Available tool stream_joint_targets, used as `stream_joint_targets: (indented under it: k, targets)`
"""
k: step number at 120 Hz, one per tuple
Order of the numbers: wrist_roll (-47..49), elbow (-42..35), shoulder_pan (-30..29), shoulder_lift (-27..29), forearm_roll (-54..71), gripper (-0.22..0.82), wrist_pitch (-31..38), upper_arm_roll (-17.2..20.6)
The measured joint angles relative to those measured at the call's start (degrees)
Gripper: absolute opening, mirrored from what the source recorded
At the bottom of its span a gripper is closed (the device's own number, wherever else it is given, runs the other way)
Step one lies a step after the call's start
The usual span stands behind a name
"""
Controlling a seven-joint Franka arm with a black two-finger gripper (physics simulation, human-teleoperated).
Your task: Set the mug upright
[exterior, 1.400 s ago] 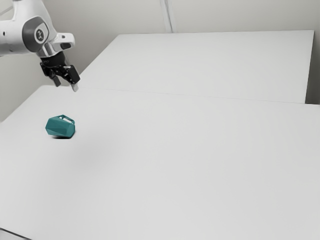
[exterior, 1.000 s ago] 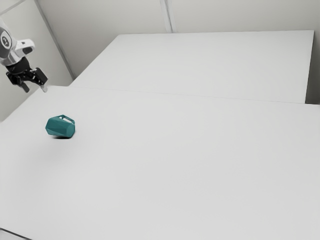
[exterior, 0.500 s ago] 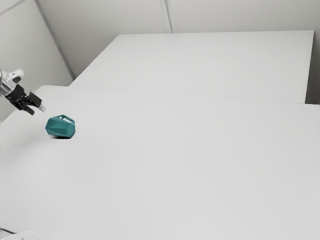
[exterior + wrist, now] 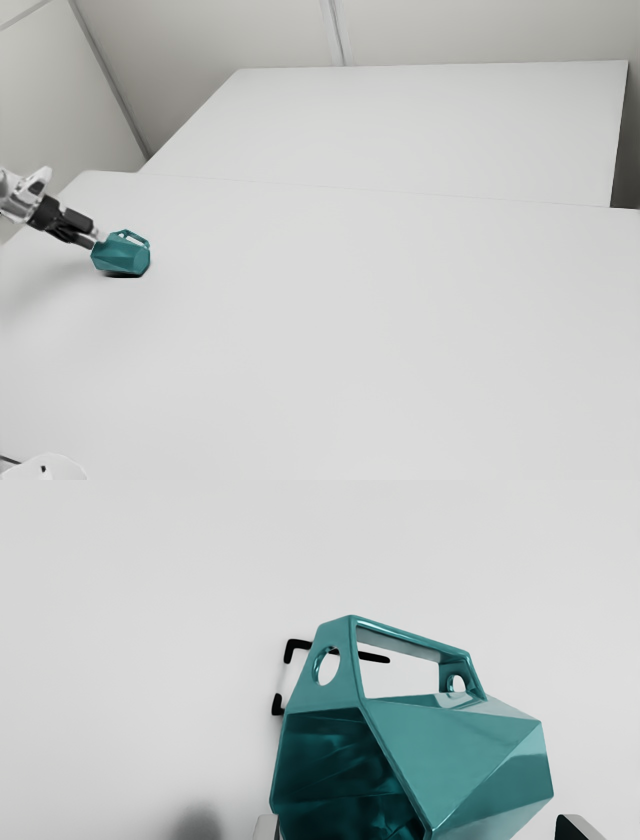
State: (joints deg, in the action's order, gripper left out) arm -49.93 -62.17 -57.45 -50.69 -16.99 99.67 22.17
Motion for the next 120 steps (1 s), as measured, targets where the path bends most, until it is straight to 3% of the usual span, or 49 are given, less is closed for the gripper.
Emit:
stream_joint_targets:
  k: [20, 36, 95, 120]
  targets:
    - [-1.67, 0.03, 0.01, -1.66, -2.08, 0.60, -0.79, 0.53]
    - [-2.72, 0.08, 0.03, -1.90, -3.46, 0.54, -1.08, 1.09]
    - [-4.89, -0.16, -0.29, -1.56, -8.61, 0.00, -1.29, 1.79]
    - [-5.31, -0.41, -0.53, -1.47, -9.95, -0.11, -1.05, 2.53]
